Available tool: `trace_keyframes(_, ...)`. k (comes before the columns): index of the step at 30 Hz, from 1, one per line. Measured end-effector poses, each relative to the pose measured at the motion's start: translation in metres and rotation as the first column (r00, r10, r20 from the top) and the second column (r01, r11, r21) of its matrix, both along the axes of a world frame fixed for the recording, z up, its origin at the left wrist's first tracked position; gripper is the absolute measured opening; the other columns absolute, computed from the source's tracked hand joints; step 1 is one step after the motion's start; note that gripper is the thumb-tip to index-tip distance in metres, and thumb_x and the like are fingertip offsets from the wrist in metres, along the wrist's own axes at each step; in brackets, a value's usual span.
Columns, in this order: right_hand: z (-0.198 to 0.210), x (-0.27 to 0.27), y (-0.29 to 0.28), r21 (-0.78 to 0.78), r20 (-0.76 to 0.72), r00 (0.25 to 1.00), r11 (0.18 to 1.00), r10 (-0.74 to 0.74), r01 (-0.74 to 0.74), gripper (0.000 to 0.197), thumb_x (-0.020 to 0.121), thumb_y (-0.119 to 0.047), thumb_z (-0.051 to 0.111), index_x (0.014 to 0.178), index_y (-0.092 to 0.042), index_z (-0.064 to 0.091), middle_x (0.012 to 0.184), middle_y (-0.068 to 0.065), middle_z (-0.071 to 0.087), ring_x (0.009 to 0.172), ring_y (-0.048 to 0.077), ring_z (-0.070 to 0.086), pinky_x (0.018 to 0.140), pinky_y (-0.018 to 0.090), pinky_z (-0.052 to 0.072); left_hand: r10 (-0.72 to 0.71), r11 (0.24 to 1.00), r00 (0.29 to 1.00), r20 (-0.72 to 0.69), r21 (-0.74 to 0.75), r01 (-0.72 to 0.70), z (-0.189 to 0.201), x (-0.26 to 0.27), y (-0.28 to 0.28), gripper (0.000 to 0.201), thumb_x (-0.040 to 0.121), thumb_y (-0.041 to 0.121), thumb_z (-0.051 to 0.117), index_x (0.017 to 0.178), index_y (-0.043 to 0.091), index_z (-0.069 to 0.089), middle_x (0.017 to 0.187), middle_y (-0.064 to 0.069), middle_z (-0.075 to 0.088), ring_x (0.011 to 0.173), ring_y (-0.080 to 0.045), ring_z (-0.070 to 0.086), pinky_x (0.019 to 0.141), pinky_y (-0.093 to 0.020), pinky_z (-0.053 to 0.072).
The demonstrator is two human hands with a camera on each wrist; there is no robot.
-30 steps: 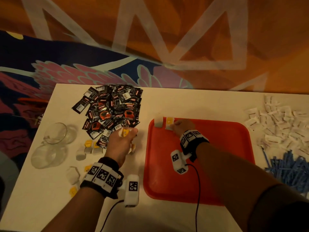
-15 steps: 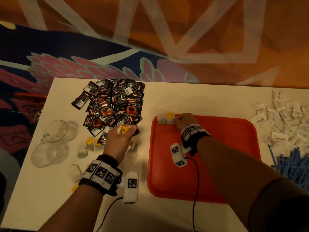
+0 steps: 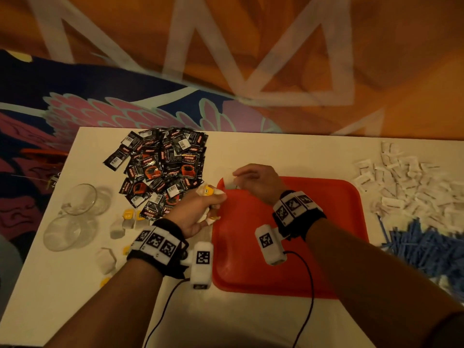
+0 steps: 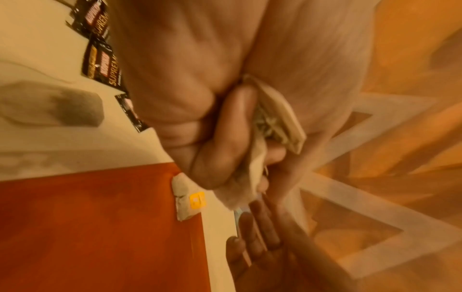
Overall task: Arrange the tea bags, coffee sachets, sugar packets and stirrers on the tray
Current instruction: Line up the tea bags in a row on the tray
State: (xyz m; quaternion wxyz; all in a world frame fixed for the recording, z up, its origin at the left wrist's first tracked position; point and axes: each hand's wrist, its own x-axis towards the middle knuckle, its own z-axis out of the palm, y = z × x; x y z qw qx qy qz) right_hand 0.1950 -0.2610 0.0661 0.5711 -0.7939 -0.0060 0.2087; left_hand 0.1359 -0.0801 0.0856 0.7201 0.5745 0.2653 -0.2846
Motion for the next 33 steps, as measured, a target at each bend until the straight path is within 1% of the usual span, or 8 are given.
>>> trace_keyframes(4,0.030,-0.012,-0.004,0.090,-0.004,0.992,0.988,0.123,-0.122,0.010,0.081,-0.016,0.078,0.090,-0.016,0.074,0.081,-0.007,0.070,0.077,0.004,0.062,0.070,0.019,0.046,-0.067,0.995,0.996,0.052,-0.067,0.070,0.011,0.000,-0.022,0.019,0.093,-0.004,0.060,0.084,0.013,0.056,0.061,-0.003,0.050,0.037,-0.007,0.038,0.040,-0.019,0.040)
trace_keyframes(9,0.056,-0.025,-0.027,0.058,0.031,0.983,0.982,0.179,-0.181,0.003,0.086,-0.011,0.073,0.083,-0.013,0.072,0.071,-0.005,0.066,0.061,-0.003,0.057,0.060,0.017,0.046,-0.089,0.986,0.981,0.170,-0.124,0.111,0.034,-0.006,-0.046,0.021,0.090,-0.010,0.055,0.084,0.010,0.055,0.065,-0.007,0.044,0.037,-0.006,0.036,0.043,-0.017,0.035)
trace_keyframes(13,0.071,-0.037,-0.046,0.162,-0.005,0.995,0.981,0.104,-0.102,0.015,0.093,-0.005,0.062,0.081,-0.013,0.062,0.074,0.004,0.062,0.060,-0.001,0.060,0.058,0.021,0.051,-0.015,0.969,0.975,0.222,-0.239,0.069,0.047,-0.013,-0.057,0.018,0.089,0.021,0.068,0.092,0.009,0.054,0.067,-0.008,0.051,0.036,-0.006,0.035,0.043,-0.018,0.030)
trace_keyframes(16,0.081,-0.046,-0.058,0.222,-0.011,0.998,0.973,0.057,-0.053,0.014,0.094,-0.003,0.059,0.082,-0.011,0.059,0.072,0.004,0.062,0.061,0.002,0.063,0.056,0.020,0.051,0.009,0.988,0.954,0.301,-0.147,0.037,0.056,-0.020,-0.066,0.028,0.103,0.035,0.049,0.094,0.010,0.058,0.064,-0.004,0.054,0.037,-0.007,0.033,0.038,-0.016,0.032)
trace_keyframes(20,0.089,-0.056,-0.066,0.232,0.004,1.000,0.972,0.017,-0.017,0.016,0.095,-0.004,0.057,0.083,-0.013,0.056,0.072,0.005,0.064,0.060,0.006,0.065,0.053,0.020,0.049,0.073,0.997,0.926,0.370,-0.043,-0.061,0.057,-0.025,-0.079,0.029,0.092,0.032,0.062,0.093,0.004,0.061,0.070,-0.011,0.053,0.040,-0.010,0.038,0.039,-0.021,0.036)
trace_keyframes(23,0.092,-0.062,-0.070,0.238,0.024,0.999,0.971,-0.028,0.021,0.015,0.096,-0.007,0.057,0.083,-0.014,0.054,0.072,0.006,0.064,0.059,0.007,0.064,0.052,0.020,0.049,0.095,0.992,0.918,0.385,0.042,-0.121,0.060,-0.027,-0.088,0.031,0.097,0.030,0.061,0.095,-0.001,0.063,0.069,-0.017,0.051,0.043,-0.015,0.041,0.040,-0.023,0.036)
trace_keyframes(28,0.096,-0.073,-0.074,0.224,0.063,0.992,0.970,-0.110,0.093,0.012,0.095,-0.007,0.059,0.084,-0.013,0.058,0.071,0.006,0.065,0.059,0.007,0.063,0.054,0.022,0.048,0.105,0.989,0.903,0.417,0.051,-0.139,0.062,-0.030,-0.095,0.033,0.097,0.031,0.062,0.097,-0.002,0.064,0.082,-0.024,0.057,0.049,-0.018,0.045,0.043,-0.024,0.035)
trace_keyframes(33,0.100,-0.078,-0.079,0.227,0.091,0.973,0.956,-0.211,0.186,0.009,0.092,-0.008,0.063,0.087,-0.015,0.064,0.077,0.005,0.066,0.068,0.013,0.062,0.058,0.025,0.050,0.101,0.989,0.879,0.466,0.046,-0.138,0.066,-0.033,-0.100,0.022,0.097,0.024,0.062,0.087,0.005,0.066,0.074,-0.020,0.057,0.050,-0.017,0.046,0.042,-0.025,0.036)
